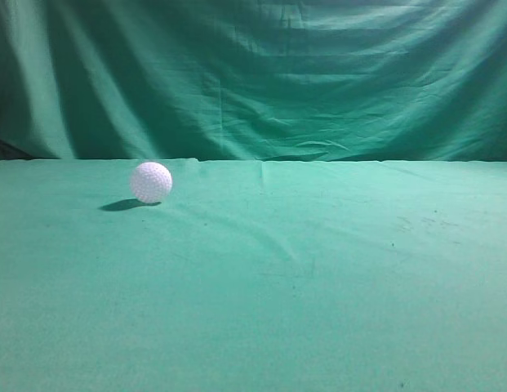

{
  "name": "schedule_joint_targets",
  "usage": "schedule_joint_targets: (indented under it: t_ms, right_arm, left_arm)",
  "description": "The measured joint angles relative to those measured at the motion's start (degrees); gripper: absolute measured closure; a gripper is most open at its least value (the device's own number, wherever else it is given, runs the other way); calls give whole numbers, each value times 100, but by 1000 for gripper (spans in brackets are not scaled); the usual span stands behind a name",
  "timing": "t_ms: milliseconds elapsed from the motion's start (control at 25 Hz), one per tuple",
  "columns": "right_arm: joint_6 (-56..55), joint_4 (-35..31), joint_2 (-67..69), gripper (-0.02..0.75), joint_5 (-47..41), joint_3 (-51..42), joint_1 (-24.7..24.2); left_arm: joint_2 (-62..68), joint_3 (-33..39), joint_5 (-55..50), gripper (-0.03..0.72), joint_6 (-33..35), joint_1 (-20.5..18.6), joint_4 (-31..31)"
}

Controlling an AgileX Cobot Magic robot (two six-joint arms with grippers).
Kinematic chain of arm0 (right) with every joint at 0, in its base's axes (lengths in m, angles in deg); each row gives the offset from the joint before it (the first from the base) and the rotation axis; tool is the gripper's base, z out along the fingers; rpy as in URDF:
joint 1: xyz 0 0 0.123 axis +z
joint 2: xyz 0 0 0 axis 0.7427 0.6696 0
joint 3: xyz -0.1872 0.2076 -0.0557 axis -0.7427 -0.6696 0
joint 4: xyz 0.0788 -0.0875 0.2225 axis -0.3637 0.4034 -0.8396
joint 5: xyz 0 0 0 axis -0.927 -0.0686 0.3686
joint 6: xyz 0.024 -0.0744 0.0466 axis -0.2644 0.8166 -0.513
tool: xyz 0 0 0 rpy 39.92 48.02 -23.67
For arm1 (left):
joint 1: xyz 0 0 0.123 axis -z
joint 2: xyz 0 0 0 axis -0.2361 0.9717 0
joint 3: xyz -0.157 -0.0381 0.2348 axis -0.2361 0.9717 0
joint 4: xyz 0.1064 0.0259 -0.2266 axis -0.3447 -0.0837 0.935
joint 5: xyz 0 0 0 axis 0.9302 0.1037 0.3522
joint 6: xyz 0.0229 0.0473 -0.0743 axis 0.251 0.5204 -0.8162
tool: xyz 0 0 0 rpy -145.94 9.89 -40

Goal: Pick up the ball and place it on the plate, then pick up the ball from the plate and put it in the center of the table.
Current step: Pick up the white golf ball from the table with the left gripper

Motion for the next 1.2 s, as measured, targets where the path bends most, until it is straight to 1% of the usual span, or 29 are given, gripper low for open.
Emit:
schedule_joint_targets:
  t_ms: [920,1000,1080,1120,1200]
  right_arm:
    - [0,0,0,689,0,0,0]
    - [0,0,0,689,0,0,0]
    - [0,0,0,689,0,0,0]
    - [0,0,0,689,0,0,0]
    - [0,0,0,689,0,0,0]
  left_arm:
    - [0,0,0,688,0,0,0]
    - [0,0,0,688,37,0,-70]
    - [0,0,80,688,37,0,-87]
    - [0,0,181,688,37,0,8]
    - [0,0,645,688,37,0,144]
